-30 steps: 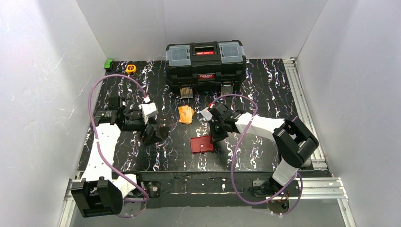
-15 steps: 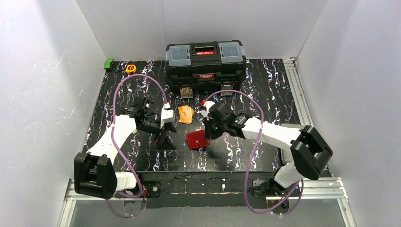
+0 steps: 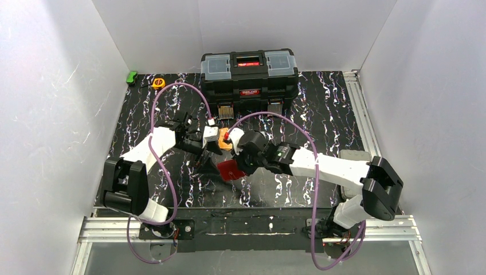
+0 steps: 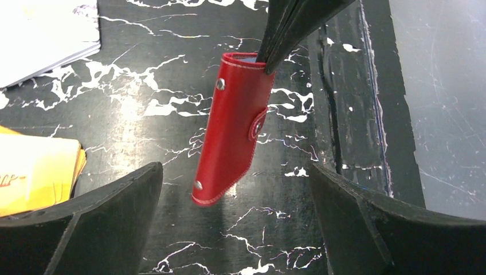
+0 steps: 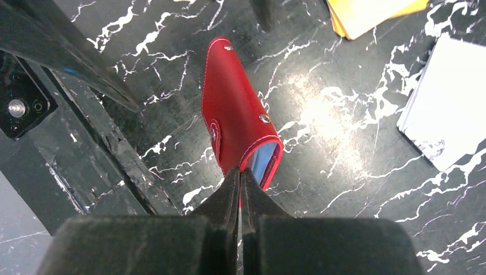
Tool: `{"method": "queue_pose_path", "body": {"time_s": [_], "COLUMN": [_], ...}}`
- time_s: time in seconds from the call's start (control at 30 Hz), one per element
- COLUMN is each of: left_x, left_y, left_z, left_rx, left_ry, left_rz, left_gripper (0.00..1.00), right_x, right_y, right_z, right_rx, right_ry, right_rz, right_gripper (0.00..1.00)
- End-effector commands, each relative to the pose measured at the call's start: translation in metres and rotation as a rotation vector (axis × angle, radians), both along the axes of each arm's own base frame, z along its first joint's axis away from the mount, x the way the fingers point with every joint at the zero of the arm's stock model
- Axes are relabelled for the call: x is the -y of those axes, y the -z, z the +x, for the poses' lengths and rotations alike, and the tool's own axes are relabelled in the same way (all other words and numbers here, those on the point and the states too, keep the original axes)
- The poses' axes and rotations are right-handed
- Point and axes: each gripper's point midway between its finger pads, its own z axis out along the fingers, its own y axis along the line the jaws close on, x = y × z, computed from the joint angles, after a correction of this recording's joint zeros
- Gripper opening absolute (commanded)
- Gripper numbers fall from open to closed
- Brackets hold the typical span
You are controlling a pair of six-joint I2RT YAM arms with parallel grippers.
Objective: Put the credit cards into the card holder
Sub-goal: Pick up the card holder from the center of the board.
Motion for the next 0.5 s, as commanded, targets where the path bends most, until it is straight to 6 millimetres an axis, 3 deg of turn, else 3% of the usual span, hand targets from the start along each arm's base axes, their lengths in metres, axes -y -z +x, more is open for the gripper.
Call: {"method": "queue_pose_path", "body": {"time_s": [0.0,0.17,0.23,0.4,0.47], "left_x": [0.008,0.009,0.009,0.011,0.012], "left_y": [-0.018,-0.018,-0.021,-0.031,-0.037], "left_z": [-0.013,-0.011,-0.013,-0.016,-0.02], "left_rx": [0.039,0.038,0.026,0.007,0.011], "left_ry": [0.096,0.092,0.094,0.104,0.122], "left_rz": [-0.071,-0.073,-0.075,-0.096,-0.111], "left_gripper": [1.0,0.99,0.95,0.68,0.49], "right_x": [-0.012,-0.019,-0.02,-0.024,-0.026], "right_y": [-0.033,-0.054,-0.062,-0.081,-0.088], "right_z": [0.004,0.0,0.0,-0.001,0.001], "right_rx": [0.121,0.193,0.219,0.259,0.295], "right_ry": [-0.054,-0.088,-0.093,-0.091,-0.107], "right_rz": [0.008,0.011,0.014,0.043,0.037], "right_gripper": [0.01,0.01,0.01,0.01,0.01]}}
